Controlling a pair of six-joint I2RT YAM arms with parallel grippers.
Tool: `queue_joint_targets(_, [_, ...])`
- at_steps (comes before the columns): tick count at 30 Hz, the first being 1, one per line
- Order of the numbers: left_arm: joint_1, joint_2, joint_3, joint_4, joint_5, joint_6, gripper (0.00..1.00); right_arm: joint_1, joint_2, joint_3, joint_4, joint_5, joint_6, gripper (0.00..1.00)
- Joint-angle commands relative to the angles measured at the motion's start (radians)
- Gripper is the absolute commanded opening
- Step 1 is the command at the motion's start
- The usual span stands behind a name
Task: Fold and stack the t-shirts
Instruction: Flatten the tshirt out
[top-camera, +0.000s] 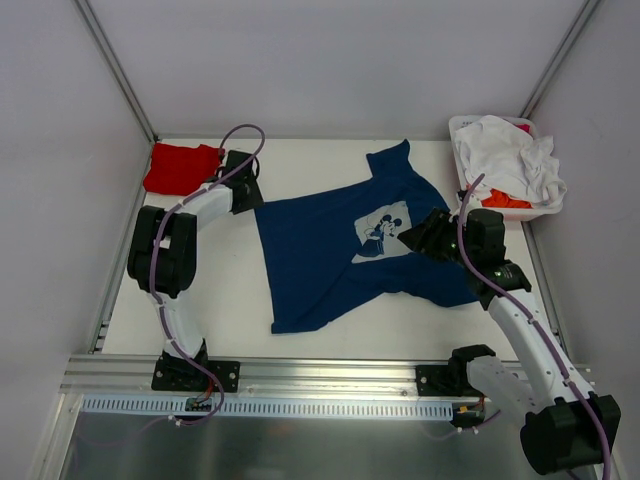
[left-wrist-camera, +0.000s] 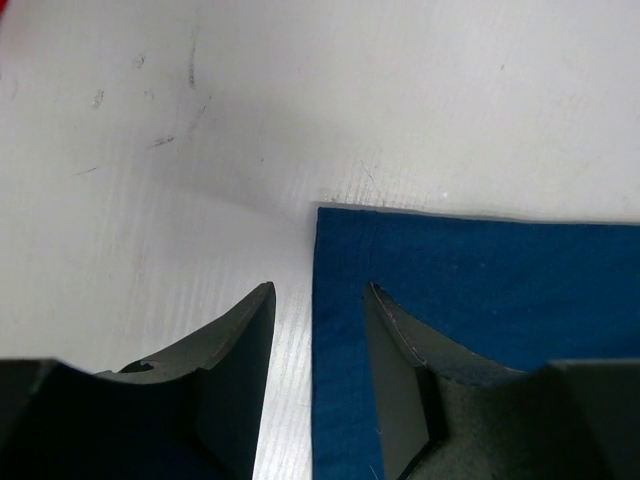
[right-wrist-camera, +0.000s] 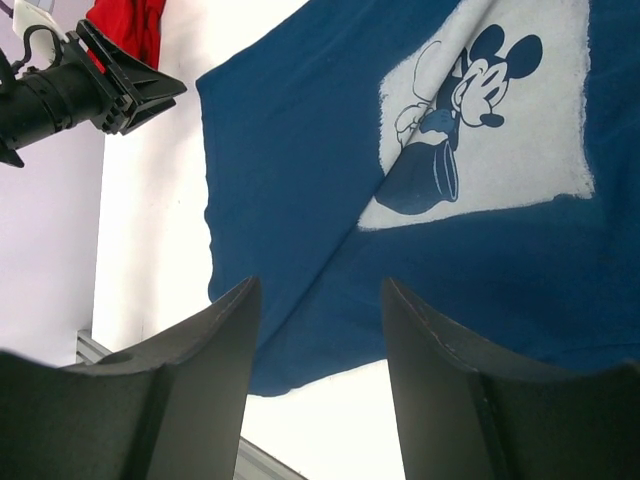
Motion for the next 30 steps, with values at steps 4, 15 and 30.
queue_joint_targets(4, [0.011,0.027,0.037,-0.02,0.001,0.015,0.41,0.011,-0.015,0.004,0.04,-0.021,0.014,0.55])
queue_joint_targets(15, [0.018,0.111,0.131,-0.08,0.051,0.013,0.42,0.011,-0.058,0.03,0.003,-0.021,0.014,0.55])
queue_joint_targets(30, [0.04,0.194,0.174,-0.083,0.169,-0.019,0.34,0.011,-0.104,0.076,-0.03,-0.024,0.017,0.55])
